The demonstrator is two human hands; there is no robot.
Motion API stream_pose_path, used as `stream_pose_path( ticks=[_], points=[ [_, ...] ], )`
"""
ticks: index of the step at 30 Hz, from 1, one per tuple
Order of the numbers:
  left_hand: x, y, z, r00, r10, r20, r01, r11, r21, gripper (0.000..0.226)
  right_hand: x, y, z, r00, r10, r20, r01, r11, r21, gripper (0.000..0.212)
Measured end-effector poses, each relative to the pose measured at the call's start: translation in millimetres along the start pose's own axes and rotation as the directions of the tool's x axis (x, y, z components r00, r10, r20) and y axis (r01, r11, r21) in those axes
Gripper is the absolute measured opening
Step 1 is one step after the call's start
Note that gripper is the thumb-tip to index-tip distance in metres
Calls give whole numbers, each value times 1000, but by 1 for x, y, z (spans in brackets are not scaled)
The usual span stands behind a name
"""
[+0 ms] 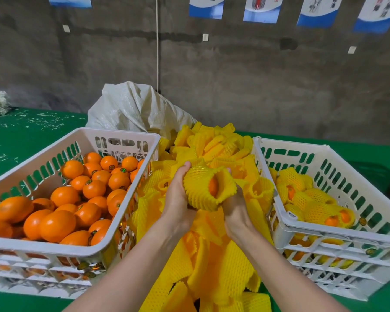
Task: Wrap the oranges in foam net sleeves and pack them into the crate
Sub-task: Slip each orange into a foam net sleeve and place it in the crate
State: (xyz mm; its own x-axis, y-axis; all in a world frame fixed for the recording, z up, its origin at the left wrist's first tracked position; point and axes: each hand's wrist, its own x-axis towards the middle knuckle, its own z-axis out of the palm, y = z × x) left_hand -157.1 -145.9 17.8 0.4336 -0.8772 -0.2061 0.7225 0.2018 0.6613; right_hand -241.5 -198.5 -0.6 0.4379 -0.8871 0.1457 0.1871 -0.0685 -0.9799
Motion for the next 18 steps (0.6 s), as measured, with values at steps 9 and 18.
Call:
stream_pose_path(
  ticks=[9, 18],
  points=[
    [8, -10, -17, 781, 624, -20, -428, 558, 711, 44, -16, -2, 9, 996, 65, 58, -57, 989, -134, 79],
    [14, -12, -22, 930, 329, -165, -223, 860, 458, 30, -15, 5, 12, 904, 412, 116, -426, 839, 337, 53]
  ],
)
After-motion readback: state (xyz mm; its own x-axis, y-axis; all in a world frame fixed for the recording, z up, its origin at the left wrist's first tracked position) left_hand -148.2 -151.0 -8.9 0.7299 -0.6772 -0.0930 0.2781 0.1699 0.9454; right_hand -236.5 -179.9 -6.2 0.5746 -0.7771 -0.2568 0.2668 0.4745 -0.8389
